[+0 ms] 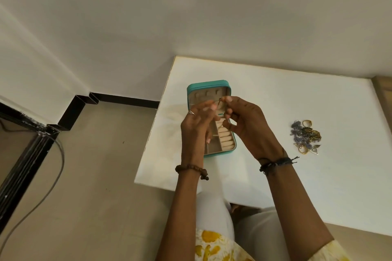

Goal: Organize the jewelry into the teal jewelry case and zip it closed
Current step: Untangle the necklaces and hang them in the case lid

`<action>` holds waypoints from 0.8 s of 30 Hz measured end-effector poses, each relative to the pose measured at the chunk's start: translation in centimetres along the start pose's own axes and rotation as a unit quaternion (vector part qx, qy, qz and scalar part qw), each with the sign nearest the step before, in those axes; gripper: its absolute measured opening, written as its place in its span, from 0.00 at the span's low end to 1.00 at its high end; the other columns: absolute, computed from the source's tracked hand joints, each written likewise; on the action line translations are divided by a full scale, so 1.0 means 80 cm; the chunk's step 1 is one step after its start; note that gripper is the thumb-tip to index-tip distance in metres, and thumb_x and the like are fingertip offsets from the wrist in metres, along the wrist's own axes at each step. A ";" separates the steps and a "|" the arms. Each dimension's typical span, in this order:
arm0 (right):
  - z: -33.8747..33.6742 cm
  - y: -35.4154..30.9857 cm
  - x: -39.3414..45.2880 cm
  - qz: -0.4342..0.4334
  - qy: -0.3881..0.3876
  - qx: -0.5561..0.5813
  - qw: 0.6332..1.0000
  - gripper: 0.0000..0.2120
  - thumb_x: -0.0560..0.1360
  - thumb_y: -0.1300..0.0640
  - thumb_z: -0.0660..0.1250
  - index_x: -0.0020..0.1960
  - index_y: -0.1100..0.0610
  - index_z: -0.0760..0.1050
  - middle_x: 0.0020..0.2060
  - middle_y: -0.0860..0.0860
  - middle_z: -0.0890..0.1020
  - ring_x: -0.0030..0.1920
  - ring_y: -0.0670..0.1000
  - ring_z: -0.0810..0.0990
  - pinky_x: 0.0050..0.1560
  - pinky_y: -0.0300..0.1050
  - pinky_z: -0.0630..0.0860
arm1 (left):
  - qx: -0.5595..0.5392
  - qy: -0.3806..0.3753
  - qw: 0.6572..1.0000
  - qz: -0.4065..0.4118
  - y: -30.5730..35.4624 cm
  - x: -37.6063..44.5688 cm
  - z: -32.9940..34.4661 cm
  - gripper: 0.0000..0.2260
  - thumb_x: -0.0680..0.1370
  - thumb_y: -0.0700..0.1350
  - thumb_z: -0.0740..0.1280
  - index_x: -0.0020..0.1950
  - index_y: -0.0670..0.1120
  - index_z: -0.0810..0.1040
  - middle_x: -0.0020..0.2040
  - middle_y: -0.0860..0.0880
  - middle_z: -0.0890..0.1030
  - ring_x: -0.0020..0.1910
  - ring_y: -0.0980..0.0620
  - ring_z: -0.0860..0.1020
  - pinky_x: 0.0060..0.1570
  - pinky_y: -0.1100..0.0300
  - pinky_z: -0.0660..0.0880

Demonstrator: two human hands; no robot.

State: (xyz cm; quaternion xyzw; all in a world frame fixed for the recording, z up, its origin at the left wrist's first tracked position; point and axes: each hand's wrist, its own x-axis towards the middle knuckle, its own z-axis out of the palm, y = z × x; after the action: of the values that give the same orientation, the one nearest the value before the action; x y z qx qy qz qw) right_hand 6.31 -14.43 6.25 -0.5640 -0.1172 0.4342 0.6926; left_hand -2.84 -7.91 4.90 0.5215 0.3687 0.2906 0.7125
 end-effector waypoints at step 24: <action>0.017 0.054 0.048 -0.265 0.196 -0.355 0.875 0.06 0.77 0.55 0.64 0.53 0.54 0.75 0.70 0.49 0.64 0.68 0.46 0.58 0.61 0.24 0.54 | 0.147 0.199 0.969 0.012 -0.017 0.038 0.015 0.35 0.73 0.48 0.69 0.74 0.47 0.55 0.47 0.48 0.79 0.35 0.58 0.76 0.46 0.56 0.78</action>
State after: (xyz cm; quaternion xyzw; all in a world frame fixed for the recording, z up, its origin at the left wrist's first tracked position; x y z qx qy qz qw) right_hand 5.71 -10.78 1.65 -0.7936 -0.2703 0.0444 0.5433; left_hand -0.09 -6.50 3.13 0.5569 0.5356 0.3397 0.5363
